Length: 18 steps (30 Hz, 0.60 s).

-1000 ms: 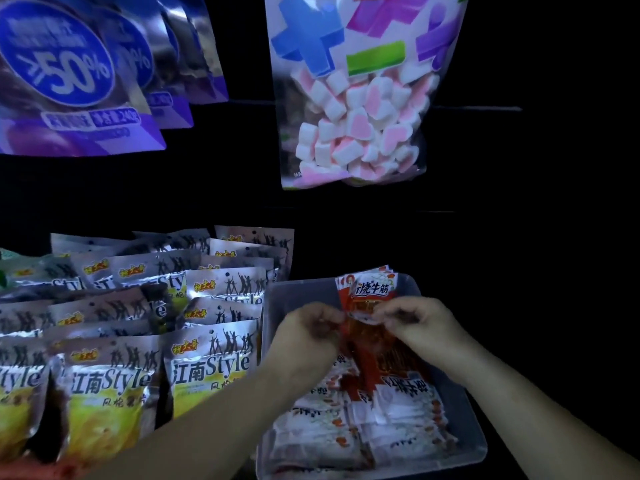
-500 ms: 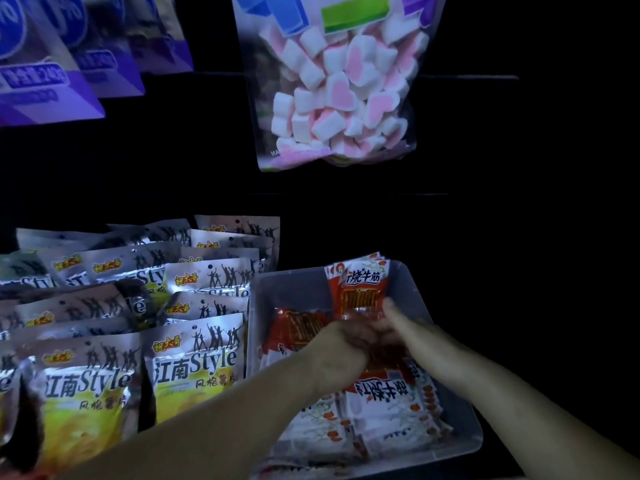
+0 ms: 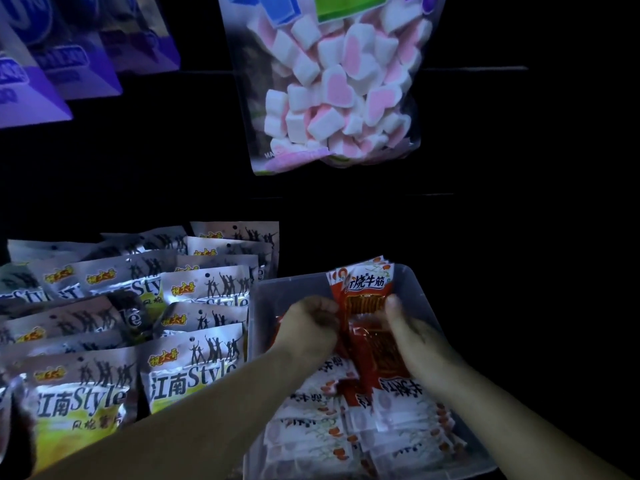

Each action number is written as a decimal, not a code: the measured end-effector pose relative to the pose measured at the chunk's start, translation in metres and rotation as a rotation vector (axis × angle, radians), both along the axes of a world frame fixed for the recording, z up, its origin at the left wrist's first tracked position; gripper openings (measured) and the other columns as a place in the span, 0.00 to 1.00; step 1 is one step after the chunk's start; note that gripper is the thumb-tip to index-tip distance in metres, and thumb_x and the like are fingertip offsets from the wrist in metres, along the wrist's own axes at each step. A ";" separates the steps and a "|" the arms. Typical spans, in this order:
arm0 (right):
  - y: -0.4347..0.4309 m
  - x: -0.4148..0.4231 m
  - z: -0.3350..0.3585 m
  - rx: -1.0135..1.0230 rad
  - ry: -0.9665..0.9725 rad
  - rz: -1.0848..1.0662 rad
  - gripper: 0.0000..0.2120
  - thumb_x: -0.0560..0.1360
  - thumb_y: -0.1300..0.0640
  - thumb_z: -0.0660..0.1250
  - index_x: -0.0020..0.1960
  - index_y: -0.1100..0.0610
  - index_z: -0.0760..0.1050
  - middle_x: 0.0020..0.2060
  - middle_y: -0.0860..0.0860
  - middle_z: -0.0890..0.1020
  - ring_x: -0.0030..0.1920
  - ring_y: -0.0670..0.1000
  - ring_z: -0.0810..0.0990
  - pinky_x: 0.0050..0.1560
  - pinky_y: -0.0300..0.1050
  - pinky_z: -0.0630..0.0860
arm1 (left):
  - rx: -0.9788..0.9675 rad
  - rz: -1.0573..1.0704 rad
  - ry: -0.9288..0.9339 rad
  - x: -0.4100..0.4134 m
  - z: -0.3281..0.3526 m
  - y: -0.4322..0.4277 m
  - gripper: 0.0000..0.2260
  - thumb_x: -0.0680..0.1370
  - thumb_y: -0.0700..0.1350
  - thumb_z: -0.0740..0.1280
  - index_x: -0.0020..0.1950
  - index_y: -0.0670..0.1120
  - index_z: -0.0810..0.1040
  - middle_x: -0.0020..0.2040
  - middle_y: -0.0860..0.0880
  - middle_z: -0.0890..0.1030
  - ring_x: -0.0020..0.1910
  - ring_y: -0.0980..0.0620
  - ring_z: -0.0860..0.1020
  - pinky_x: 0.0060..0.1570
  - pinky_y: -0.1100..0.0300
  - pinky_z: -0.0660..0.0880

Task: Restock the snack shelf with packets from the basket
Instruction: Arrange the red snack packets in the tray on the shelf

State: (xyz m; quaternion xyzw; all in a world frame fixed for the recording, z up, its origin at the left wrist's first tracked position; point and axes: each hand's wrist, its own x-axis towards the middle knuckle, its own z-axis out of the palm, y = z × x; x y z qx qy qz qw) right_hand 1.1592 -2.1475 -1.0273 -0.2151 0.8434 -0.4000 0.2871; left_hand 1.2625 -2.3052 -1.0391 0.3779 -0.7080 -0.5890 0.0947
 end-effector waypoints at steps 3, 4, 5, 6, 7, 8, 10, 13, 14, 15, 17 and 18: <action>-0.012 -0.002 0.000 -0.241 -0.054 -0.140 0.32 0.77 0.30 0.44 0.62 0.43 0.78 0.53 0.42 0.82 0.55 0.40 0.79 0.50 0.37 0.71 | -0.081 0.008 0.025 -0.022 -0.012 -0.015 0.06 0.78 0.41 0.72 0.51 0.53 0.82 0.46 0.53 0.86 0.46 0.56 0.85 0.50 0.53 0.84; -0.017 -0.003 -0.001 -0.293 -0.082 -0.173 0.33 0.76 0.30 0.43 0.62 0.43 0.79 0.54 0.42 0.82 0.57 0.41 0.78 0.52 0.38 0.69 | -0.081 0.021 0.020 -0.029 -0.015 -0.018 0.07 0.77 0.43 0.74 0.50 0.55 0.81 0.48 0.54 0.86 0.48 0.55 0.85 0.53 0.52 0.83; -0.021 -0.004 -0.001 -0.305 -0.103 -0.177 0.33 0.76 0.29 0.42 0.61 0.42 0.79 0.55 0.42 0.82 0.58 0.42 0.78 0.55 0.41 0.69 | -0.076 0.036 0.009 -0.035 -0.018 -0.020 0.09 0.75 0.44 0.76 0.49 0.57 0.80 0.49 0.54 0.86 0.50 0.55 0.84 0.56 0.52 0.82; -0.024 -0.003 0.000 -0.312 -0.116 -0.176 0.32 0.76 0.29 0.41 0.61 0.40 0.78 0.56 0.42 0.82 0.59 0.43 0.77 0.58 0.43 0.69 | -0.064 0.054 0.000 -0.040 -0.020 -0.020 0.10 0.74 0.45 0.78 0.49 0.57 0.79 0.50 0.54 0.86 0.50 0.56 0.84 0.56 0.54 0.82; -0.027 -0.004 -0.003 -0.301 -0.125 -0.174 0.32 0.76 0.30 0.40 0.61 0.40 0.77 0.57 0.43 0.81 0.59 0.43 0.77 0.60 0.43 0.68 | -0.057 0.078 -0.014 -0.043 -0.022 -0.019 0.12 0.73 0.45 0.78 0.49 0.57 0.79 0.50 0.54 0.85 0.50 0.56 0.83 0.56 0.55 0.81; -0.029 -0.005 -0.003 -0.316 -0.158 -0.197 0.32 0.76 0.30 0.40 0.62 0.41 0.77 0.57 0.44 0.81 0.57 0.42 0.77 0.59 0.41 0.68 | -0.054 0.109 -0.018 -0.047 -0.026 -0.018 0.13 0.72 0.45 0.79 0.50 0.55 0.78 0.49 0.54 0.84 0.49 0.56 0.83 0.55 0.55 0.81; -0.033 -0.006 -0.003 -0.357 -0.206 -0.228 0.35 0.76 0.30 0.41 0.64 0.45 0.77 0.57 0.46 0.81 0.55 0.40 0.77 0.56 0.39 0.69 | -0.037 0.159 -0.002 -0.051 -0.031 -0.016 0.14 0.71 0.44 0.80 0.50 0.51 0.78 0.46 0.52 0.83 0.45 0.54 0.82 0.51 0.56 0.81; -0.033 -0.007 -0.006 -0.356 -0.107 -0.299 0.26 0.79 0.31 0.49 0.58 0.41 0.80 0.51 0.40 0.83 0.54 0.42 0.80 0.56 0.46 0.73 | -0.098 0.144 0.013 -0.060 -0.037 -0.013 0.08 0.74 0.45 0.78 0.45 0.51 0.80 0.38 0.55 0.83 0.40 0.55 0.81 0.41 0.64 0.77; -0.031 -0.006 -0.005 -0.336 -0.061 -0.328 0.18 0.81 0.35 0.55 0.52 0.40 0.80 0.46 0.39 0.84 0.51 0.41 0.81 0.53 0.45 0.75 | -0.161 0.114 0.010 -0.062 -0.038 -0.012 0.05 0.76 0.47 0.76 0.43 0.53 0.81 0.37 0.55 0.83 0.40 0.56 0.81 0.40 0.65 0.76; -0.030 -0.006 -0.005 -0.315 -0.021 -0.341 0.11 0.83 0.41 0.61 0.47 0.40 0.80 0.43 0.40 0.84 0.48 0.41 0.82 0.50 0.44 0.77 | -0.225 0.086 0.008 -0.062 -0.038 -0.011 0.05 0.78 0.48 0.73 0.43 0.54 0.82 0.38 0.55 0.84 0.40 0.56 0.82 0.40 0.64 0.76; -0.027 -0.006 -0.005 -0.284 0.006 -0.333 0.06 0.82 0.52 0.67 0.50 0.41 0.79 0.45 0.41 0.84 0.51 0.43 0.82 0.51 0.43 0.78 | -0.341 0.025 0.013 -0.060 -0.039 -0.012 0.07 0.81 0.51 0.68 0.46 0.54 0.83 0.39 0.53 0.85 0.41 0.52 0.83 0.41 0.59 0.78; -0.025 -0.007 -0.004 -0.274 0.008 -0.326 0.06 0.82 0.54 0.68 0.54 0.43 0.79 0.48 0.41 0.83 0.53 0.45 0.82 0.53 0.43 0.79 | -0.402 -0.005 0.015 -0.059 -0.039 -0.014 0.07 0.82 0.52 0.66 0.49 0.53 0.83 0.40 0.50 0.85 0.42 0.48 0.83 0.40 0.57 0.78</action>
